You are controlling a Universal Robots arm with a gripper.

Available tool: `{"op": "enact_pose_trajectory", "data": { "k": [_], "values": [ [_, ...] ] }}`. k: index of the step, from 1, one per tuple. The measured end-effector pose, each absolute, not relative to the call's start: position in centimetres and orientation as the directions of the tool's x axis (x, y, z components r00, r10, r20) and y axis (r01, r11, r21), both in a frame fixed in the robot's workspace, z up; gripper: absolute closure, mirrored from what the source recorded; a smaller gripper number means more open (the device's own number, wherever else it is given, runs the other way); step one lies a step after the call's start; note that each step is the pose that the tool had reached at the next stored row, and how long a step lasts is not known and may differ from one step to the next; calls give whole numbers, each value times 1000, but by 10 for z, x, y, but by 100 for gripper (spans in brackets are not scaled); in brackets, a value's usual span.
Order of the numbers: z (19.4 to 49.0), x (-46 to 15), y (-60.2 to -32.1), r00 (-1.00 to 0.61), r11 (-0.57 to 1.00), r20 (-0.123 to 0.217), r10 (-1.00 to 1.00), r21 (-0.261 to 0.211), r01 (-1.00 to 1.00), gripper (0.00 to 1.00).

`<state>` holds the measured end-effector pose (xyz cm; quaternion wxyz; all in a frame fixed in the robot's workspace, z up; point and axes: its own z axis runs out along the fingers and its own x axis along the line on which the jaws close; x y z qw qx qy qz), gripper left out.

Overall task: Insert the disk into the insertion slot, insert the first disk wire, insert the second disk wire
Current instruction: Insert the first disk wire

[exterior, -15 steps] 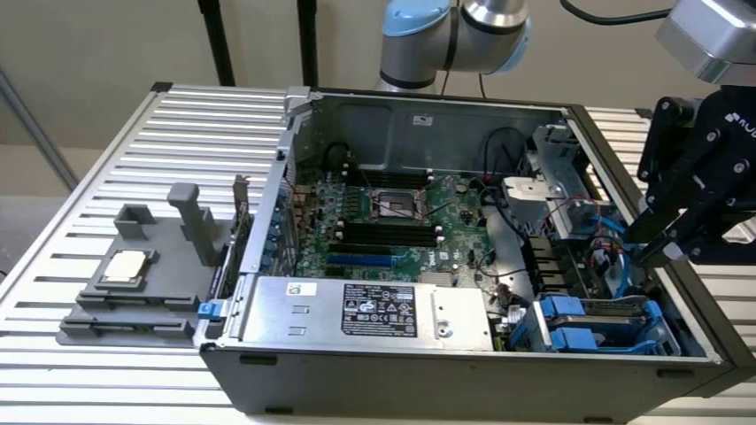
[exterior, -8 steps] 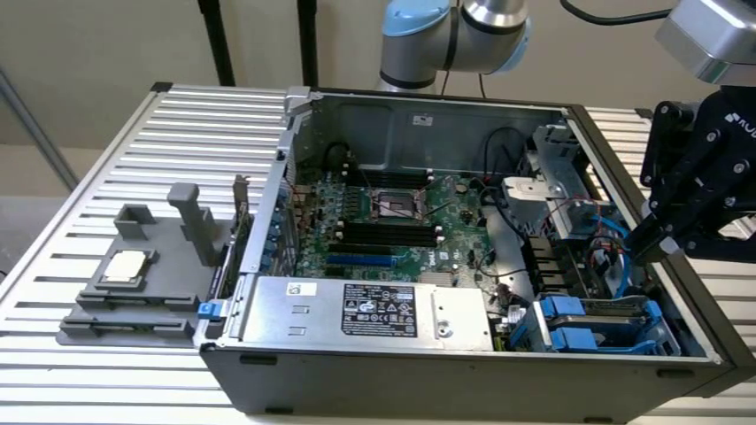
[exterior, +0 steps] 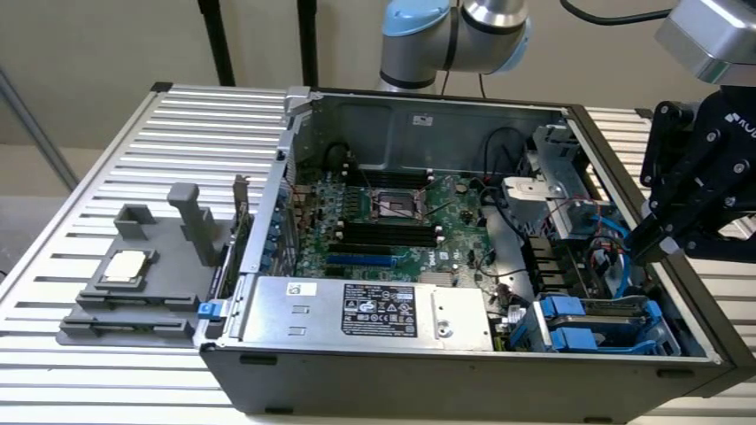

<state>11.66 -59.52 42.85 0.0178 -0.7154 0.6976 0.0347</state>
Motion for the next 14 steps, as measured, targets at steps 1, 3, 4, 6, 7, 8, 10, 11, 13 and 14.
{"op": "enact_pose_trajectory", "data": {
  "k": [1, 3, 4, 6, 7, 8, 10, 11, 13, 14],
  "values": [
    [429, 117, -595, 24, -26, -75, -997, 23, -999, 81],
    [429, 117, -595, 24, -26, -75, -997, 23, -999, 81],
    [429, 117, -595, 24, -26, -75, -997, 23, -999, 81],
    [428, 117, -595, 24, -26, -75, -997, 22, -999, 81],
    [428, 117, -595, 25, -26, -75, -997, 22, -999, 81],
    [428, 119, -595, 26, -27, -75, -997, 22, -999, 81],
    [427, 125, -595, 28, -30, -75, -997, 22, -999, 81],
    [426, 129, -594, 29, -31, -75, -997, 22, -999, 81],
    [423, 137, -594, 30, -32, -75, -997, 22, -999, 81],
    [422, 141, -594, 31, -33, -74, -997, 22, -999, 81]
  ]
}}
